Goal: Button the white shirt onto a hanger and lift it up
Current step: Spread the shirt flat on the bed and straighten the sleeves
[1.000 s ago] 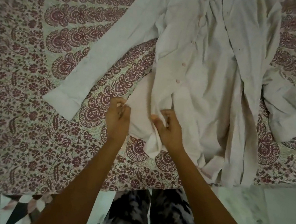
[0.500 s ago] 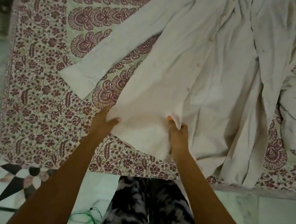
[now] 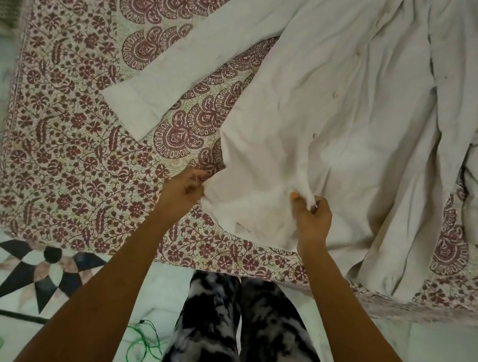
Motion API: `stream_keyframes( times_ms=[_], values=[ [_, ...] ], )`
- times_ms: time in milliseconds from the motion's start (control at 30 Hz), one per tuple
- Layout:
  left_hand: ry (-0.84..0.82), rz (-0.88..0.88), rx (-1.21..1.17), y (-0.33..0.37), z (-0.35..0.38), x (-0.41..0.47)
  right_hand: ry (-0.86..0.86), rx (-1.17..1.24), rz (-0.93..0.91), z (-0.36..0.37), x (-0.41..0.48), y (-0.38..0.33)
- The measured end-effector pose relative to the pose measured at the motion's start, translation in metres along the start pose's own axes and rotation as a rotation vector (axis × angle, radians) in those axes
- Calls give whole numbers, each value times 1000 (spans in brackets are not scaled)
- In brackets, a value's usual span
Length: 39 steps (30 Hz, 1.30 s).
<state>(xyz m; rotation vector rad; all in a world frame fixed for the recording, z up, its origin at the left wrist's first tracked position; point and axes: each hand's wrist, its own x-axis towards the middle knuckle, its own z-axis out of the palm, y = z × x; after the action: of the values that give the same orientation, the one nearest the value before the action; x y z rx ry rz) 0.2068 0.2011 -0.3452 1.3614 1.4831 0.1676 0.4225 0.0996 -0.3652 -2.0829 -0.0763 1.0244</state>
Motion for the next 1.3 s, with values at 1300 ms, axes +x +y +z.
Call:
stream_keyframes(
  times_ms=[1300],
  values=[
    [62,72,732,101,3,152,-311,-22,240,-11,74,-82]
  ],
)
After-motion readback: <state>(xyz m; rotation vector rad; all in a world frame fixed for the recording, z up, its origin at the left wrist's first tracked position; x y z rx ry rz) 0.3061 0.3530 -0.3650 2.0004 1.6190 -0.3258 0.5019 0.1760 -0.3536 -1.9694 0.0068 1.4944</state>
